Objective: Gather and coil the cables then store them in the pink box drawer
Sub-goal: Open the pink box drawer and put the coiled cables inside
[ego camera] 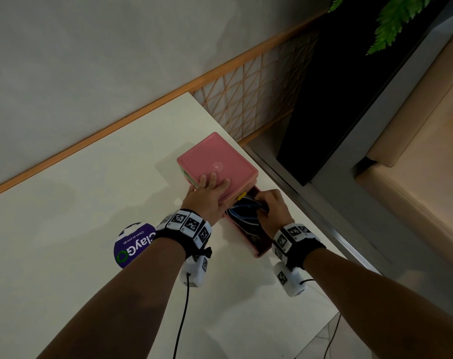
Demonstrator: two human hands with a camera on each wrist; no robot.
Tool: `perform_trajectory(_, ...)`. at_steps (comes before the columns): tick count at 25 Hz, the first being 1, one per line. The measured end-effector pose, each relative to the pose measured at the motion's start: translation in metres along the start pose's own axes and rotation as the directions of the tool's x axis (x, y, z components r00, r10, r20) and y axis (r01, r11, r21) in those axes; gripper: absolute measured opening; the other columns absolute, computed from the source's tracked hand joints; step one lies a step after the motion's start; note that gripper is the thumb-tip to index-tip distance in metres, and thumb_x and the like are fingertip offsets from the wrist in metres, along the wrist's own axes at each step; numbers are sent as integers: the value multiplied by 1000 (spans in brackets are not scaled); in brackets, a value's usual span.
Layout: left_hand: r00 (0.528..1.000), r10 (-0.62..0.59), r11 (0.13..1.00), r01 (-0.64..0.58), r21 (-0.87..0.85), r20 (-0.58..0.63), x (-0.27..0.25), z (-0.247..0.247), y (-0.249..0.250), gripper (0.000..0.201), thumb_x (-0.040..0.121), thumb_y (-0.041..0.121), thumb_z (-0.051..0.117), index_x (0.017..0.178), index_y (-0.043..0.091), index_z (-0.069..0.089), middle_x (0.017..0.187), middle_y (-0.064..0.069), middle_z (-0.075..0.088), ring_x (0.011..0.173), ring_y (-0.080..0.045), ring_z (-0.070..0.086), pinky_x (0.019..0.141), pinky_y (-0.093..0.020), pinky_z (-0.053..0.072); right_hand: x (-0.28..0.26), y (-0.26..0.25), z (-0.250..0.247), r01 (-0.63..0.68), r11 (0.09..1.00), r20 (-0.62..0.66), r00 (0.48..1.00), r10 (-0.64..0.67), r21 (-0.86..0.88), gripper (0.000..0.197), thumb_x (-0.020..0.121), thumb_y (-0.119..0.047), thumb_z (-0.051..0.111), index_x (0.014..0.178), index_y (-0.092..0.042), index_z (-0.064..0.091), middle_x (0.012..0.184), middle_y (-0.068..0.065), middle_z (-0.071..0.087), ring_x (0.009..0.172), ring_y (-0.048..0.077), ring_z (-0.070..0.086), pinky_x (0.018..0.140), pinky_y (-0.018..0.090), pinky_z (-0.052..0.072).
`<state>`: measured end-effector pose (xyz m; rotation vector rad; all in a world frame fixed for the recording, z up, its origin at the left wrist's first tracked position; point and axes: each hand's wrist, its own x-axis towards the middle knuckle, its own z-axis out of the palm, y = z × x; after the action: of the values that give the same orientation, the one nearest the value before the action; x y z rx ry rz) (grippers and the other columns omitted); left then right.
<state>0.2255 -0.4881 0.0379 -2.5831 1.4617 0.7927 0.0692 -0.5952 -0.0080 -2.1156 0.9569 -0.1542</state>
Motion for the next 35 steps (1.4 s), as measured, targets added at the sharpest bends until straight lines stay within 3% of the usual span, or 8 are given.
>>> perform_trajectory(2, 1000, -2, 1000, 2, -6, 0, 0, 0, 0, 62, 97, 46, 36, 151, 30, 10, 162, -6, 1, 149, -29, -2, 118, -50, 7, -3, 3, -1, -87, 966, -85, 994, 68, -242, 47, 82, -25, 61, 126, -19, 45, 133, 10, 38, 124, 29, 34, 108, 43, 30)
perform_trajectory(4, 1000, -5, 1000, 5, -15, -7, -1, 0, -1, 61, 97, 47, 35, 151, 31, 11, 162, -5, 1, 149, -29, -2, 118, -50, 7, -5, 8, -2, -286, 900, -140, 957, 253, -329, 73, 77, -47, 63, 136, -26, 26, 146, 9, 23, 134, 33, 22, 110, 52, 22)
perform_trajectory(6, 1000, -3, 1000, 2, -14, -13, -1, 0, 0, 61, 97, 48, 34, 151, 31, 12, 162, -5, 2, 149, -28, -2, 118, -51, 7, -8, 11, 1, -482, 857, -126, 876, 466, -180, 86, 75, -58, 60, 142, -30, 13, 155, 8, 7, 139, 36, 13, 110, 57, 22)
perform_trajectory(8, 1000, -3, 1000, 3, -12, -17, -2, 0, 0, 61, 97, 49, 35, 151, 31, 12, 162, -4, 3, 149, -28, -1, 117, -51, 8, -12, 12, 9, -566, 823, -55, 824, 564, -50, 82, 79, -60, 53, 144, -35, 9, 157, 8, 2, 140, 37, 10, 110, 59, 22)
perform_trajectory(11, 1000, -5, 1000, 5, -8, -13, -2, 0, 0, 61, 97, 49, 34, 151, 31, 11, 162, -5, 2, 149, -29, -2, 117, -52, 9, -12, 10, 19, -575, 817, 15, 817, 576, -44, 62, 88, -57, 37, 143, -43, 10, 157, 6, 1, 140, 36, 11, 112, 56, 19)
perform_trajectory(17, 1000, -8, 1000, 8, -9, -18, -2, 0, 2, 62, 96, 51, 32, 151, 30, 13, 161, -5, 4, 148, -30, -1, 117, -52, 11, -14, 7, 26, -566, 824, -74, 821, 566, 27, 48, 93, -55, 22, 140, -49, 16, 157, 3, 3, 141, 34, 10, 112, 54, 13)
perform_trajectory(27, 999, 3, 1000, -3, 0, -40, 1, 3, 0, 62, 96, 54, 30, 151, 29, 15, 161, -8, 6, 148, -33, 2, 118, -48, 8, -8, 5, 25, -594, 793, -96, 789, 607, 133, 45, 92, -41, 40, 136, -47, 32, 155, 2, 14, 137, 32, 18, 113, 51, 22)
perform_trajectory(35, 999, 53, 996, -53, 74, 13, 1, -4, 4, 58, 99, 42, 33, 151, 22, 15, 160, -16, 9, 145, -45, 2, 119, -50, 5, 1, -2, 22, -534, 806, -200, 787, 584, 254, 35, 91, -28, 48, 125, -34, 54, 141, 8, 40, 125, 33, 34, 109, 41, 31)
